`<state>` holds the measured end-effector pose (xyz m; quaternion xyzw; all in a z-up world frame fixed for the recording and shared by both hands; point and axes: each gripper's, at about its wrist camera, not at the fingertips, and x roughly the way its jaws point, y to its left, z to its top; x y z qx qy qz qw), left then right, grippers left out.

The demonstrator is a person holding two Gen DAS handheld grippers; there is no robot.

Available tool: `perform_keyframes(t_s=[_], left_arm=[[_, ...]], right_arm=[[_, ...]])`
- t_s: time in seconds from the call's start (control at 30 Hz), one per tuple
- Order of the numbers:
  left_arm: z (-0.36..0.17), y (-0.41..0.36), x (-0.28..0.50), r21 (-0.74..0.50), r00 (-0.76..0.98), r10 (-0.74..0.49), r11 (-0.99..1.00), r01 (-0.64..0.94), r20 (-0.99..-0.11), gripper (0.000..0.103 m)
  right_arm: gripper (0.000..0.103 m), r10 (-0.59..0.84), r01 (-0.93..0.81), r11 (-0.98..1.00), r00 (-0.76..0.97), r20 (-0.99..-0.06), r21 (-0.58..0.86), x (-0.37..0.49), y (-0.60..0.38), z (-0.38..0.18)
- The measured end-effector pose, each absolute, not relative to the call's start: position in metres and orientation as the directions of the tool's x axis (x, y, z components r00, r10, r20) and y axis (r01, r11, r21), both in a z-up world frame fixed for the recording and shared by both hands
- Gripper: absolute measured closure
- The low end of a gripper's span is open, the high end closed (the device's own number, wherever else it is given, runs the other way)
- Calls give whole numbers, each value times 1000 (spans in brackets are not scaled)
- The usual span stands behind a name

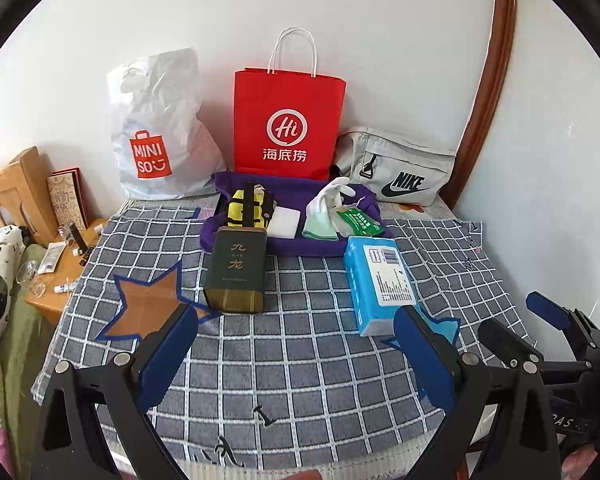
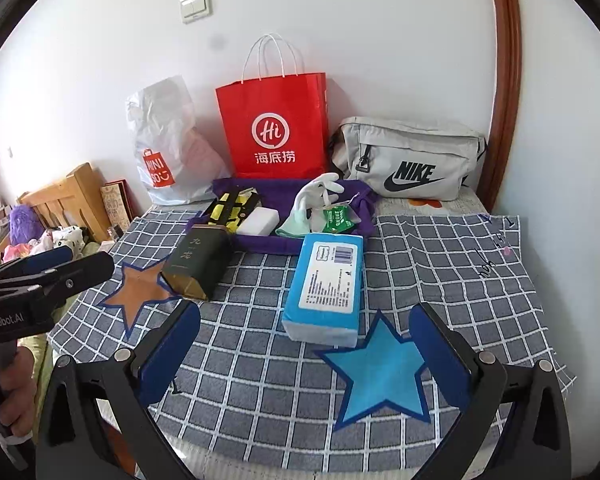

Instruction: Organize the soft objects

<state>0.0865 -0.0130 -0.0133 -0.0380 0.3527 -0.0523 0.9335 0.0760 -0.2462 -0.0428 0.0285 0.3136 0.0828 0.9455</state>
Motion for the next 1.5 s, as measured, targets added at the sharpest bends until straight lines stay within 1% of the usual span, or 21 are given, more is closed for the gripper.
perform_keyframes(t_s=[0.23,0.5,1.5], left_arm=[[-11,-11,53,-107,762,-104,993,46,-639,4],[-7,-14,37,-98,772,-98,994,47,-628,4],[-4,-11,30,-101,776,-99,994,45,-623,4]], right_arm=[[0,166,-138,986,810,-563,92,43,-249,-36],[0,169,-145,986,825,-539,87,24,-249,-31],[0,172,-147,985,833,-525,91,13,-248,-27]])
